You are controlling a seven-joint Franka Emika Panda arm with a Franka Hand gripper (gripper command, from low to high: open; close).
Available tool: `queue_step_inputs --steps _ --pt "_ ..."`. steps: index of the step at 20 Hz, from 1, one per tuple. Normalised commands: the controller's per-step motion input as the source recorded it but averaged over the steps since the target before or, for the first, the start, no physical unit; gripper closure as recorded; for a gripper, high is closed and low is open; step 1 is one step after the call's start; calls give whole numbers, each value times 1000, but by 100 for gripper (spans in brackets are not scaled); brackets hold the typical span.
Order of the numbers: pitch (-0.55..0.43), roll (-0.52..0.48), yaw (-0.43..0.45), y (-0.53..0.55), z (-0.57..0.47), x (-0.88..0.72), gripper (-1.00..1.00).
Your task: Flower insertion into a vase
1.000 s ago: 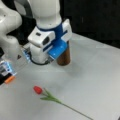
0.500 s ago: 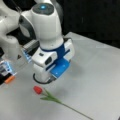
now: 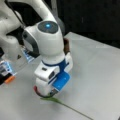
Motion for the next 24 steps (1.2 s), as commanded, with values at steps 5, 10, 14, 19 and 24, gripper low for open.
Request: queue_step_inputs --steps 5,10,14,19,24 --pt "77 -18 144 -138 -133 195 -100" --pt "71 -21 104 -116 -140 157 -100" --pt "38 -6 74 -118 -167 252 -100" --pt "85 5 101 -154 -96 265 -100" --pt "116 17 88 -148 -22 259 -100"
